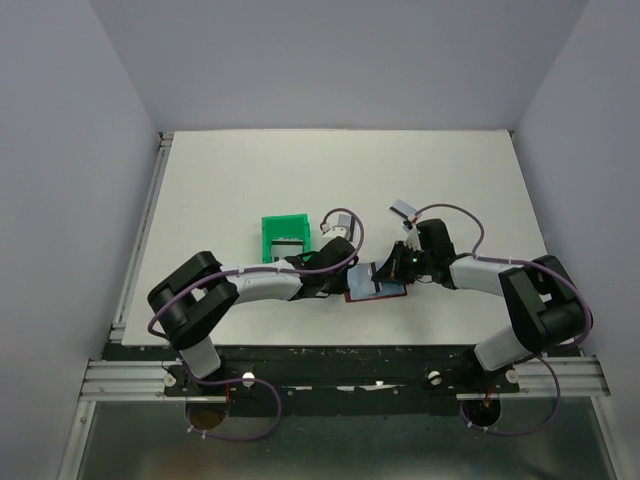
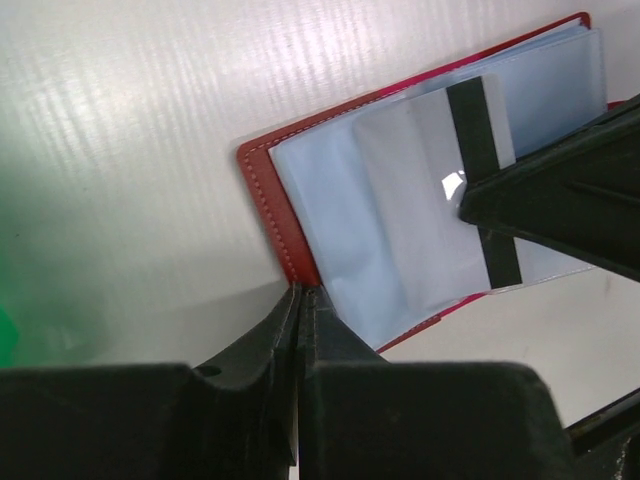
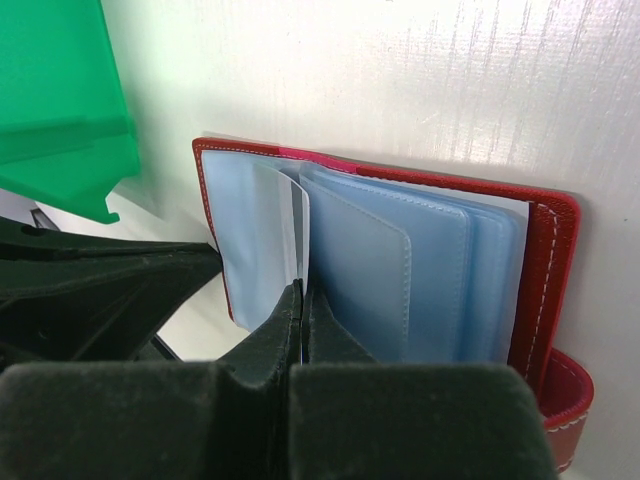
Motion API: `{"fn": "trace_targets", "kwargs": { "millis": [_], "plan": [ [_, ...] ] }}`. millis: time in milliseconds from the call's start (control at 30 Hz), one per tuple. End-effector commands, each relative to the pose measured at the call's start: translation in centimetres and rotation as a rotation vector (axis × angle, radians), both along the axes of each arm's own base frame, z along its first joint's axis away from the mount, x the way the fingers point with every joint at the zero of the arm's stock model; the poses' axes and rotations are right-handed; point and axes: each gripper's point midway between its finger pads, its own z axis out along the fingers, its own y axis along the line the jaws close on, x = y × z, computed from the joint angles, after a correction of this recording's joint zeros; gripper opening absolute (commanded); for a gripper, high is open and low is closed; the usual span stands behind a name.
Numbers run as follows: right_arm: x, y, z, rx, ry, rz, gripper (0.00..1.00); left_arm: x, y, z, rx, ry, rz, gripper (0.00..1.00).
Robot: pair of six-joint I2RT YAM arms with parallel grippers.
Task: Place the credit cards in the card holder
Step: Insert the credit card into the card holder.
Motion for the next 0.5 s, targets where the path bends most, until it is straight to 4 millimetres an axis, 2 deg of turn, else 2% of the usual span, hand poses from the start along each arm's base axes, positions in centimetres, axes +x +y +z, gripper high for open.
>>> {"fn": "trace_targets", "kwargs": {
  "millis": [0,167,467],
  "plan": [
    [-3.1,-1.7,-3.5,-0.110,0.116,0.006,0.00,-0.4,2.9,-0.6,0.101,0.002,0.062,0.13],
    [-3.1,-1.8,-3.4,-0.114,0.113,0.007,0.00,-0.6,3.1,-1.1,0.110,0.005,0.048,0.13],
    [-3.0,-1.3,-3.0,-0.086,0.110,0.019,0.02,-0.8,2.1,-2.3,0.109,0.035,0.014,0.12]
  ]
}}
